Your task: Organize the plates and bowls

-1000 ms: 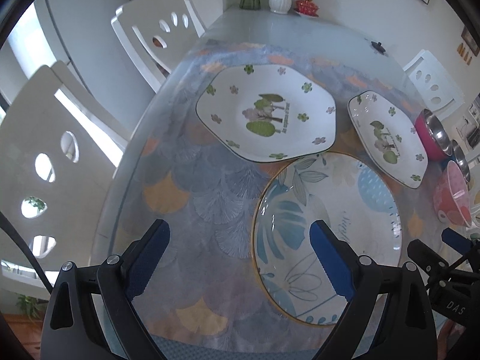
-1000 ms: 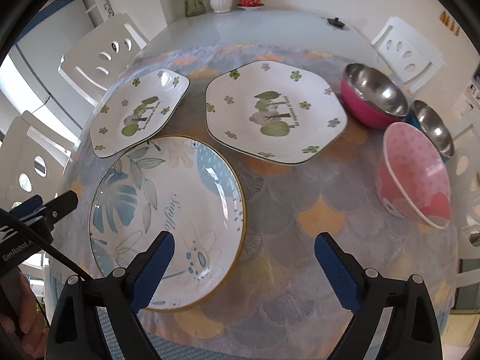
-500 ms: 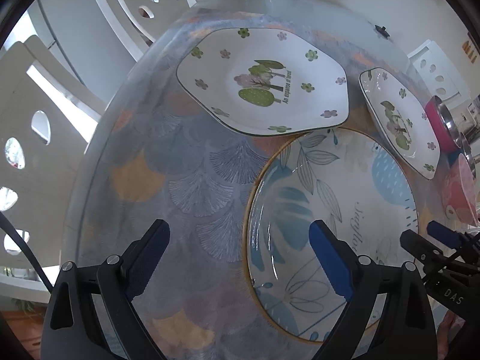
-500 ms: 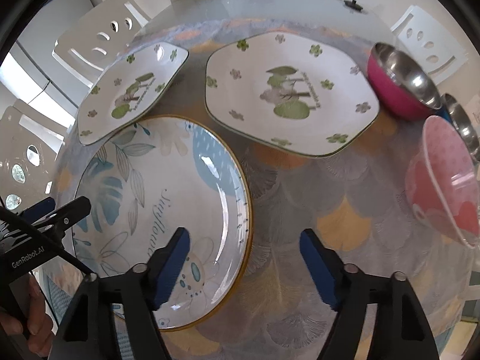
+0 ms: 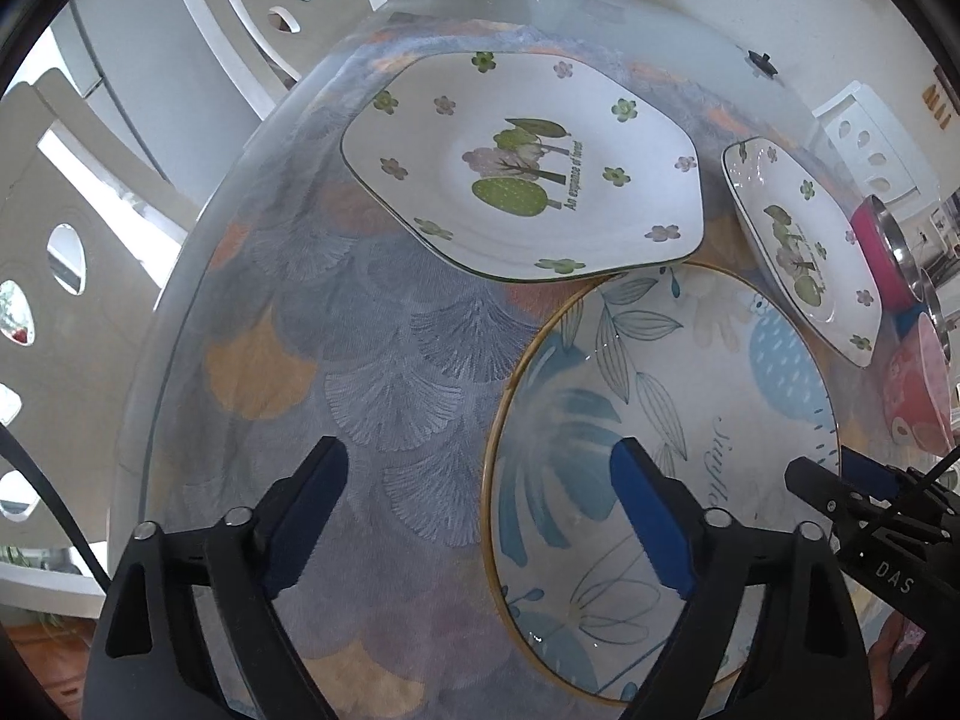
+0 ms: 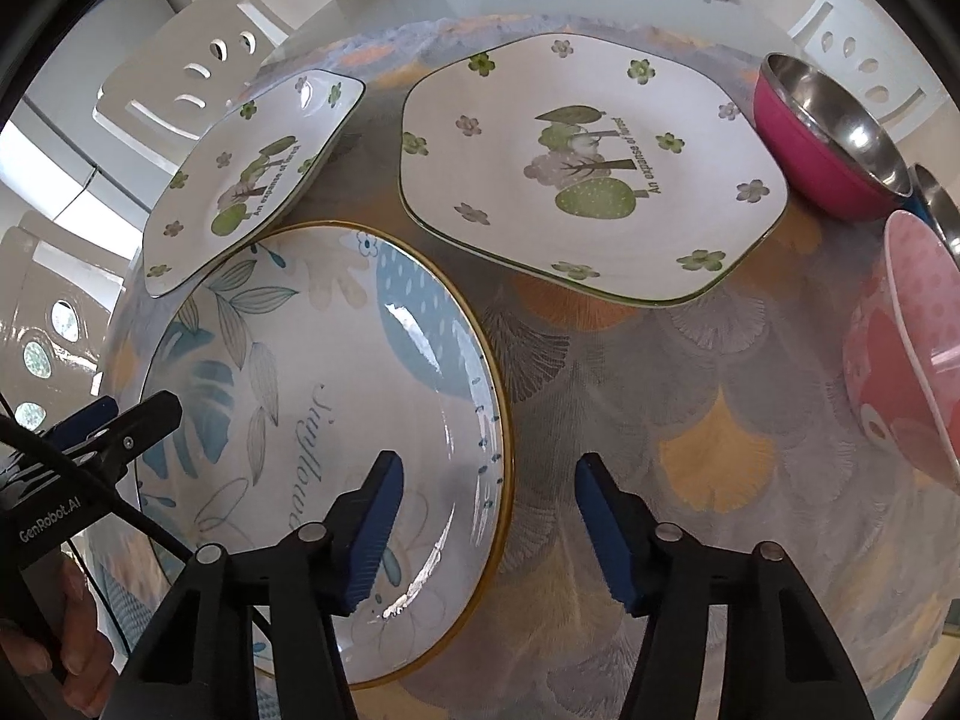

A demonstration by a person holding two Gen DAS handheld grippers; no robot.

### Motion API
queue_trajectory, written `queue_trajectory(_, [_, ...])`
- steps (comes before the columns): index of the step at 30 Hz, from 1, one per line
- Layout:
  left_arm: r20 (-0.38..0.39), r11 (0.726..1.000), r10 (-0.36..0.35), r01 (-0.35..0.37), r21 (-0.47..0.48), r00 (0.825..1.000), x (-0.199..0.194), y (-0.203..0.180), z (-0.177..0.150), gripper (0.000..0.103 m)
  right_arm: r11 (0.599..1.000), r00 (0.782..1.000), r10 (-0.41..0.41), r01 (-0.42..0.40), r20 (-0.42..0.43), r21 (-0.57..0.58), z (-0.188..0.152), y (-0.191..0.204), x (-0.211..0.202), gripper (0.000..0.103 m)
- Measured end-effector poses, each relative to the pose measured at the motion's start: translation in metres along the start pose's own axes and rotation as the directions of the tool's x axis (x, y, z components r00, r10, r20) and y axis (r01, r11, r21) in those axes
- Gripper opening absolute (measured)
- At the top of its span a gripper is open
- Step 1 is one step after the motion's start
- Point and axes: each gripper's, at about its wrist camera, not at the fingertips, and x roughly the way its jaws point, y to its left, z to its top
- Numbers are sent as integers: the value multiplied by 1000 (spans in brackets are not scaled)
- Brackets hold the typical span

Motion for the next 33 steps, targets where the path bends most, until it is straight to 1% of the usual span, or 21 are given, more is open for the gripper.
queue_trajectory(2, [-8, 1000, -2, 2, 4, 1000, 3, -2, 0, 79, 1000, 1000, 3, -3, -2, -1, 1, 2, 2, 51])
queue_trajectory(3, [-12, 1000, -4, 4, 6, 1000, 4, -3, -1, 77, 1000, 1000, 6, -7, -4, -3, 1, 3, 4, 50])
queue_trajectory(5, [-12, 1000, -15, 15, 6, 1000, 5, -4, -2, 61, 1000, 1000, 8, -8, -7, -8, 3, 5, 6, 47])
queue_trajectory(7, [-11, 1000, -25, 25, 3, 1000, 7, -4, -3, 54, 1000, 1000, 9, -9, -7, -6, 4, 4, 8, 46])
queue_trajectory(8, [-19, 1000, -30, 30, 2, 999, 10, -5, -4, 49, 1000, 1000, 19, -19, -8, -4, 4, 5, 9, 44])
queue_trajectory(9, [-28, 999, -46, 46, -3, 999, 12, -5, -5, 47, 1000, 1000, 26, -26, -9, -2, 4, 4, 10, 42])
queue_trajectory(10, [-27, 997, -81, 80, -16, 996, 13, -4, -5, 41, 999, 999, 32, -32, -12, -2, 7, 5, 13, 39])
queue_trajectory(11, [-25, 995, -98, 97, -25, 995, 12, -3, -6, 38, 999, 999, 41, -41, -15, -2, 6, 7, 14, 35])
queue_trajectory(13, [-16, 994, -104, 104, -16, 994, 12, -5, -6, 37, 998, 998, 60, -60, -15, -7, 7, 8, 15, 32])
queue_trajectory(16, [-7, 991, -129, 129, 18, 992, 11, -11, -7, 37, 998, 998, 67, -67, -6, -13, 7, 11, 15, 32])
queue_trajectory(19, [11, 993, -93, 92, 79, 996, 10, -19, -11, 37, 996, 996, 85, -85, 2, -12, 4, 9, 15, 32])
queue_trajectory(21, [16, 991, -116, 114, 77, 993, 10, -17, -11, 37, 996, 996, 89, -89, 6, -30, 2, 9, 14, 32])
queue_trajectory(24, [15, 984, -172, 171, 53, 985, 9, -9, -9, 37, 993, 995, 99, -98, 8, -66, -4, 7, 11, 32])
queue_trajectory(25, [14, 983, -178, 177, 53, 984, 9, -7, -9, 37, 992, 995, 104, -104, 7, -75, -6, 5, 9, 32])
queue_trajectory(30, [25, 985, -154, 152, 83, 988, 4, -7, -13, 37, 984, 990, 140, -139, -3, -114, -17, 7, 2, 32])
queue_trajectory(33, [51, 984, -152, 146, 100, 987, -7, -4, -17, 37, 981, 990, 144, -142, 8, -135, -27, 8, -7, 32])
